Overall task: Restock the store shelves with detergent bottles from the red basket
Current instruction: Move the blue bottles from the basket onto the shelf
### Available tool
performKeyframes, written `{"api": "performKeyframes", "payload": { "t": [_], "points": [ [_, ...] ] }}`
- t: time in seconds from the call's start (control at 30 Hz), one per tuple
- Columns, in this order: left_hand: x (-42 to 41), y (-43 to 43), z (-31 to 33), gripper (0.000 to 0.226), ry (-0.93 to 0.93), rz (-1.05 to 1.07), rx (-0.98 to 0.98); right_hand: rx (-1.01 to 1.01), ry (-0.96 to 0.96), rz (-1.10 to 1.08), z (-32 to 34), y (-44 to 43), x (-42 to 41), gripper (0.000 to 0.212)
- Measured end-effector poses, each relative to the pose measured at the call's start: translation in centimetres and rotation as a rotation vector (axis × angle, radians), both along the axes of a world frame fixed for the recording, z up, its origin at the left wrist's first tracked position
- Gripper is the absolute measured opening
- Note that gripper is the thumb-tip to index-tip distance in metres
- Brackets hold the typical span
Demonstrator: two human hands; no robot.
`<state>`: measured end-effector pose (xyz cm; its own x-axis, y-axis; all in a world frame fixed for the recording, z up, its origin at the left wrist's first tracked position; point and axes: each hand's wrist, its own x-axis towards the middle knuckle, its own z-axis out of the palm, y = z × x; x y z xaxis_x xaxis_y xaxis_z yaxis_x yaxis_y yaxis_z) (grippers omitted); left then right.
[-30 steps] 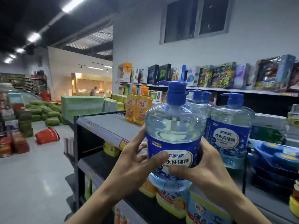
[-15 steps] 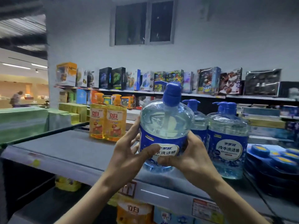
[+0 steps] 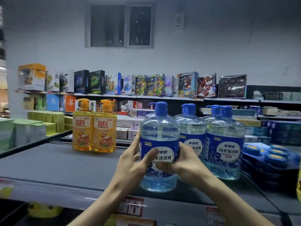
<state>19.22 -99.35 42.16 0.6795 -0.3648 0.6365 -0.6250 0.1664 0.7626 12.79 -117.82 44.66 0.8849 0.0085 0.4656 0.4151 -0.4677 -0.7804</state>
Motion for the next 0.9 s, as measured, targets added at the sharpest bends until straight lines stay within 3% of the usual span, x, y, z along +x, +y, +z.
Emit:
{"api": "performKeyframes", "payload": {
  "t": [0.17,0.3,0.4,0.47,0.63,0.9],
  "points": [
    [0.2,0.4,0.2,0.073,-0.013,0.051,0.091,-0.075,0.065,-0.092,0.1,0.4,-0.3,0.055],
    [-0.8,1.5,0.2,0.06,-0.085,0.178,0.309,-0.508,0.168,-0.482,-0.3,1.0,-2.3,0.074],
    [-0.9,2.2,-0.3,0.053,-0.154,0.282,0.44,-0.717,0.205,-0.642,-1.1,1.7,-3.2,0.07],
    [-0.6,2.4,-0.3,0.045,-0.17,0.325,0.481,-0.73,0.217,-0.653,-1.0,2.0,-3.3,0.066],
    [0.9,2.0,0.2,0.058,-0.135,0.368,0.56,-0.741,0.236,-0.633,-0.2,2.0,-2.2,0.063],
    [4.2,0.3,0.5,0.044,-0.126,0.38,0.582,-0.875,0.315,-0.641,0.1,1.9,0.7,0.055]
  ]
}}
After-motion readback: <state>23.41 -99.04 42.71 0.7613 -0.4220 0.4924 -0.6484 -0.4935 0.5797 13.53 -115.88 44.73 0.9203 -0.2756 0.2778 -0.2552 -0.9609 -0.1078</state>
